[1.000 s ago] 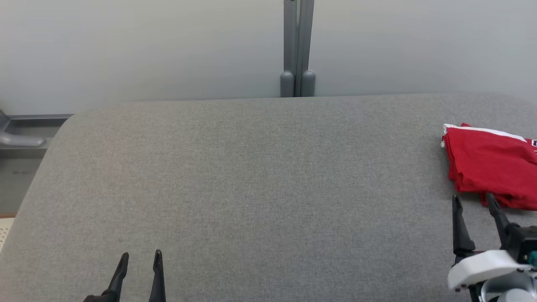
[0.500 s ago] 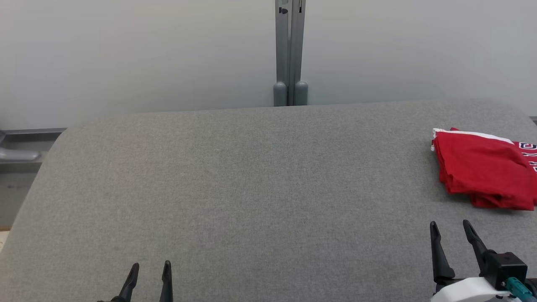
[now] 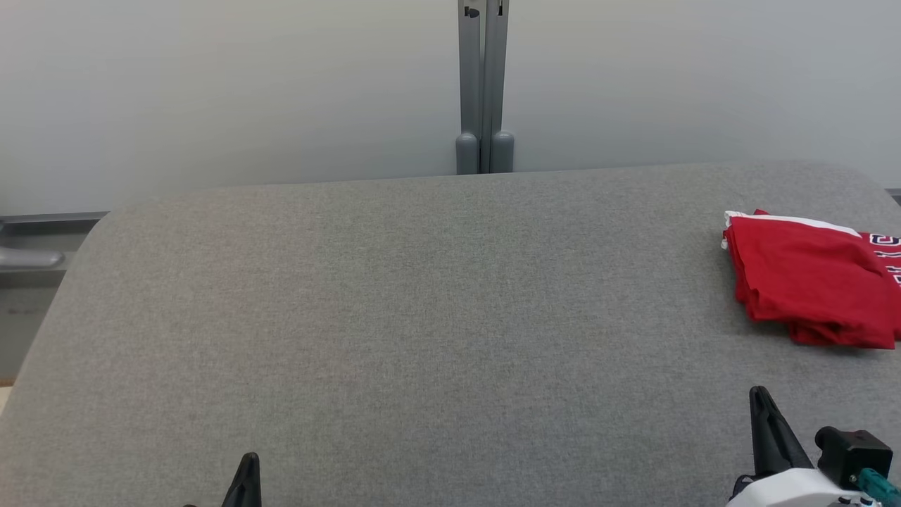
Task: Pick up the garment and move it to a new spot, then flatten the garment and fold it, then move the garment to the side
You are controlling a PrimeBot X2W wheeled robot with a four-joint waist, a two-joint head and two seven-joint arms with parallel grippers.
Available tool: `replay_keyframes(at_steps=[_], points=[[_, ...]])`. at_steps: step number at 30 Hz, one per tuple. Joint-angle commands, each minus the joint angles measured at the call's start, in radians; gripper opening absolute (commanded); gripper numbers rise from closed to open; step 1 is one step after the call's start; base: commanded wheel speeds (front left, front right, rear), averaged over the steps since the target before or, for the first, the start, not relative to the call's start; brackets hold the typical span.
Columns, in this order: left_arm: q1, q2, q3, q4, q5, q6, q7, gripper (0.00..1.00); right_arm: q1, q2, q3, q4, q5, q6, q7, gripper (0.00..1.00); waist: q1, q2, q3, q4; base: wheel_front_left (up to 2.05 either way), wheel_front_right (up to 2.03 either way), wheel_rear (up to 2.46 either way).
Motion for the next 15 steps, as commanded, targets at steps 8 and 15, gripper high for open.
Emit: replay_keyframes(at_steps=[8, 15], points=[[-0.059, 0.006, 0.020, -0.012, -0.179, -0.001, 0.042, 0.00, -0.045, -0.006, 0.004, -0.018, 0.200, 0.000, 0.039, 0.00, 0.0001, 0.0000, 0.006, -0.004, 0.00, 0.00, 0.00], [-0.084, 0.008, 0.031, -0.012, -0.292, -0.002, 0.070, 0.00, -0.061, -0.007, 0.009, -0.021, 0.325, 0.000, 0.065, 0.00, 0.0001, 0.0000, 0.011, -0.007, 0.00, 0.00, 0.00]])
